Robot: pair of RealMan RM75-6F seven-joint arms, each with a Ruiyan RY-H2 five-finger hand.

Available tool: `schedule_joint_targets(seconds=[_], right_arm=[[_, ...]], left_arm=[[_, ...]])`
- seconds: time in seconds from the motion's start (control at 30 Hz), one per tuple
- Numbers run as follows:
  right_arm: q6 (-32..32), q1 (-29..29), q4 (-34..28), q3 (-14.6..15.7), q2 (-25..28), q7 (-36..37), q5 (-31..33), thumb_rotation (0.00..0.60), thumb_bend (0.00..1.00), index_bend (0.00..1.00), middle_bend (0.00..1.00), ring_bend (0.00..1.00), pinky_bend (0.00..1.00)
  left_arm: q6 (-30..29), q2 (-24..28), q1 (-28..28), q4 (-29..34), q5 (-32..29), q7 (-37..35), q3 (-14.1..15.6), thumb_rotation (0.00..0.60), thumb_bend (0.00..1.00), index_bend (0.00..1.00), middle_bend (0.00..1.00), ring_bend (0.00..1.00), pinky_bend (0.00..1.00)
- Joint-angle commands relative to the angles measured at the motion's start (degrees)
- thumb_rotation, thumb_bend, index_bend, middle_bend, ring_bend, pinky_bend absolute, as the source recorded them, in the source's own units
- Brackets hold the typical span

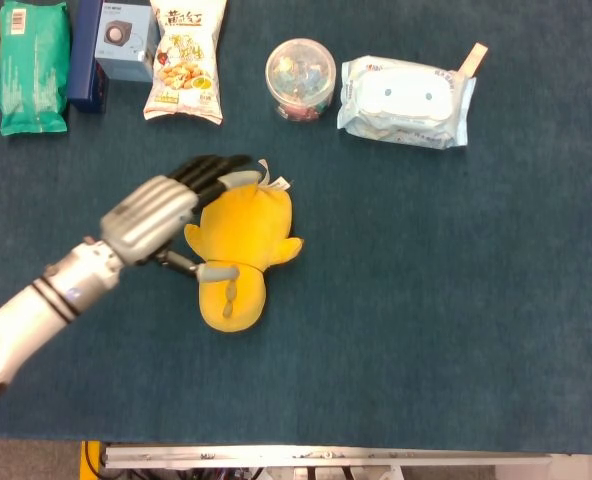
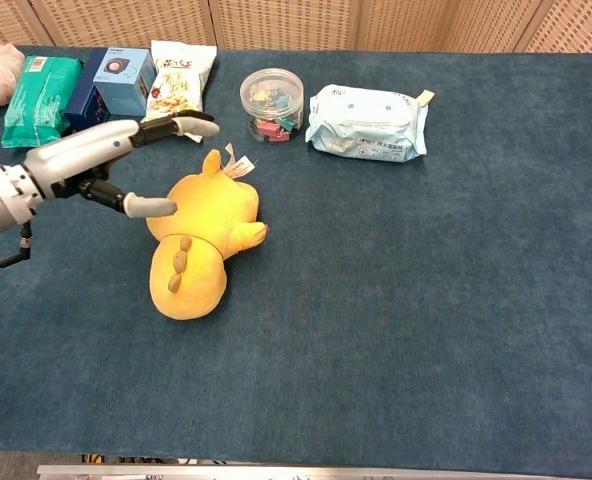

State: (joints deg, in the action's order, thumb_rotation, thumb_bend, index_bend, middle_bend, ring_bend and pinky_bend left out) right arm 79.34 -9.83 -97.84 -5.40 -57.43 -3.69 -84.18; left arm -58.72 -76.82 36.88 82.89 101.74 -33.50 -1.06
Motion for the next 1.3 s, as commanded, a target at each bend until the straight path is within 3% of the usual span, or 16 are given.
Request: schedule_joint_targets(seconds=[0.03, 0.5, 0.83, 1.3], right_arm=[[-0.08, 0.09, 0.17, 0.13, -0.06, 0.13, 0.11, 0.6, 0.16, 0.26, 0.36, 0.33, 0.39], [-0.57, 0.56, 0.94, 0.54, 0.08, 0.47, 1.33, 0.6, 0.16, 0.26, 0.36, 0.33, 0.39], [-0.51, 0.94, 0.82, 0.7, 0.28, 0.33, 1.87, 0.6, 0.16, 0.26, 0.36, 0.33, 0.39], [-1.2, 0.9, 0.88, 0.88, 0.29, 0.41, 2.24, 0.6, 0.16, 0.26, 0.36, 0.33, 0.39]], left_arm=[[1.91, -2.16, 2.09, -1.65, -0.95, 0.07, -0.48, 0.224, 0.05, 0.01, 0.0, 0.0, 0.0], [7.52, -9.96, 6.5, -7.34, -7.83, 9.35, -2.06, 0.154, 0.03, 0.0, 0.0, 0.0, 0.0], [10.42, -15.63, 9.1, -11.86, -11.6, 14.11, -2.92, 0.144, 0.03, 0.0, 0.0, 0.0, 0.0], [12.57, -16.07, 9.06, -15.77, -16.66, 14.98, -2.65, 0.142, 0.03, 0.0, 0.0, 0.0, 0.0]])
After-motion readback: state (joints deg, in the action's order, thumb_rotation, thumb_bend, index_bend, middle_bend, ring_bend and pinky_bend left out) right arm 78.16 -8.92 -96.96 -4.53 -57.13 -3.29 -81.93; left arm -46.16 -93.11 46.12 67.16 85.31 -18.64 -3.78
